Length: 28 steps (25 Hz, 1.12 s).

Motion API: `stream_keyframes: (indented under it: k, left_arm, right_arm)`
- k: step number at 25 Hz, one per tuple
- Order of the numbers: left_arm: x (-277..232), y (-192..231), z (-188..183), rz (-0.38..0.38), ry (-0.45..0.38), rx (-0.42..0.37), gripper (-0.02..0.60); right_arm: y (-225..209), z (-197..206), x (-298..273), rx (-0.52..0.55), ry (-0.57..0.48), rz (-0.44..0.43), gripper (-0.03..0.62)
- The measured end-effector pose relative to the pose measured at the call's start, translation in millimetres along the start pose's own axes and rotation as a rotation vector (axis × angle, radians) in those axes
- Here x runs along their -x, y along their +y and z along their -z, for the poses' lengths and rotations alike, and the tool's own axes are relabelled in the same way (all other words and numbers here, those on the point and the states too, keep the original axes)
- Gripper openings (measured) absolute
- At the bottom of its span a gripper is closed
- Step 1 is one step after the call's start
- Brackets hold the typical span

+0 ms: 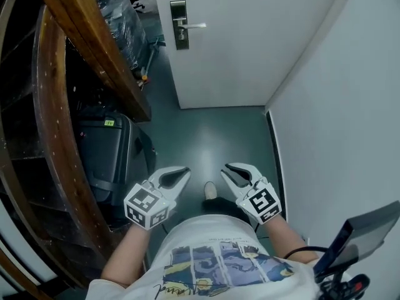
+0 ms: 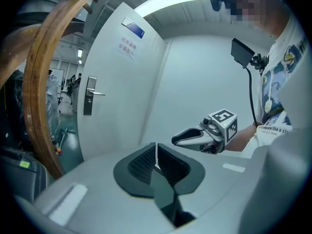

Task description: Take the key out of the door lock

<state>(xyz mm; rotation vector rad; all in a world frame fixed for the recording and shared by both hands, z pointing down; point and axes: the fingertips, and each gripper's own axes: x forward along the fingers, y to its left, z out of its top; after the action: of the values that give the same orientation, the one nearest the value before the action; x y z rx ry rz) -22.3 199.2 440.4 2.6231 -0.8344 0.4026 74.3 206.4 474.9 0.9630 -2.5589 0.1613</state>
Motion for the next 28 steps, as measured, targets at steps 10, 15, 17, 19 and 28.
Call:
stream_keyframes:
  k: [10, 15, 17, 19, 28]
  left_arm:
    - [-71.4, 97.7, -102.0, -0.05, -0.062, -0.051, 0.075]
    - [-79.5, 174.4, -142.0, -0.064, -0.103, -0.069, 0.112]
    - [-83.8, 208.3, -156.4, -0.061, -0.109, -0.078, 0.133]
    - [-88.9, 242.2, -173.5, -0.049, -0.118, -0.088, 0.148]
    - [-118.4, 386.1, -245.1, 0.021, -0.115, -0.14, 0.197]
  right_arm:
    - [-107.4, -37.8, -82.7, -0.006, -0.018, -0.072, 0.058]
    - [-147.6, -43.2, -145.5, -0.036, 0.015, -0.048, 0.06]
    - [-162.0, -46.7, -172.9, -0.074, 0.022, -0.037, 0.063]
    - [-176.7, -53.5, -198.9, -0.127, 0.023, -0.022, 0.064]
    - [-237.7, -93.0, -304.3, -0.264, 0.009, 0.124, 0.064]
